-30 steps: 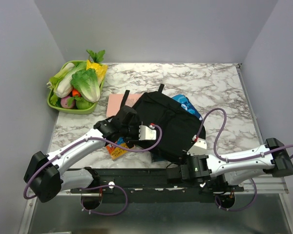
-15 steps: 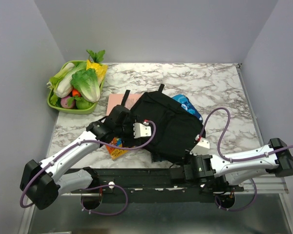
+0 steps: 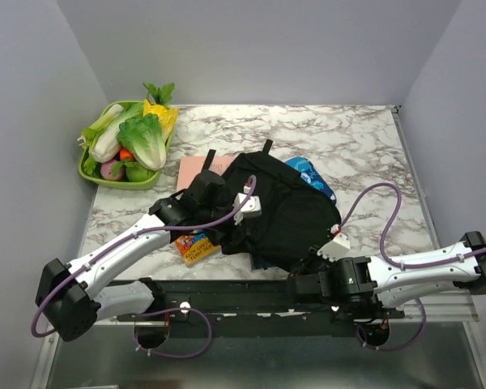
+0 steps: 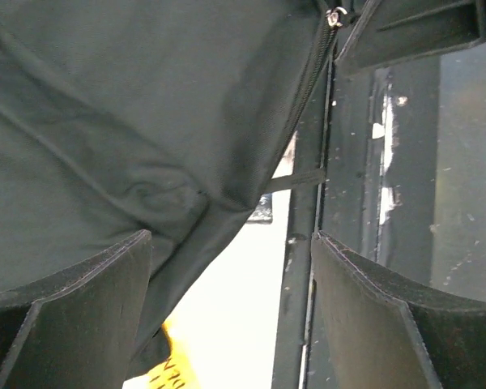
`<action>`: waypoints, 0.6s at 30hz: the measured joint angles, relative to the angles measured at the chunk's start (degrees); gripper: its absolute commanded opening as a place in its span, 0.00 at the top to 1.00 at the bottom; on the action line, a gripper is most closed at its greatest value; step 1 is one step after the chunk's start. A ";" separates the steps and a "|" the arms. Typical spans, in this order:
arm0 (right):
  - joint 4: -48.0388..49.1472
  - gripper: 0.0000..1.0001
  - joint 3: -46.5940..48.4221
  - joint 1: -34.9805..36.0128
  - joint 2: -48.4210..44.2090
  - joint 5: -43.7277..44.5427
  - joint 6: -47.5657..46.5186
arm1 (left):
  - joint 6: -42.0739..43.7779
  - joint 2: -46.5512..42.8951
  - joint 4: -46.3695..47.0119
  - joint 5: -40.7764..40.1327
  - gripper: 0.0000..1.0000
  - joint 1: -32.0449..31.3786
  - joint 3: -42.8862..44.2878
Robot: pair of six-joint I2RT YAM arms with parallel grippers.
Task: Pack the student bag
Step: Unzip the student bag at the center of the board.
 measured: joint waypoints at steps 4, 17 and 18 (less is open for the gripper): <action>1.38 0.99 0.00 0.00 0.09 -0.02 0.00 | -2.89 3.48 2.64 0.55 0.16 -2.97 -0.13; 1.05 1.00 0.00 0.00 -0.59 -0.79 0.02 | -3.34 14.36 9.81 -0.44 0.18 -10.32 2.49; 1.01 0.99 0.00 0.00 -0.79 -0.87 0.02 | -3.34 14.56 10.21 -0.66 0.18 -10.84 2.51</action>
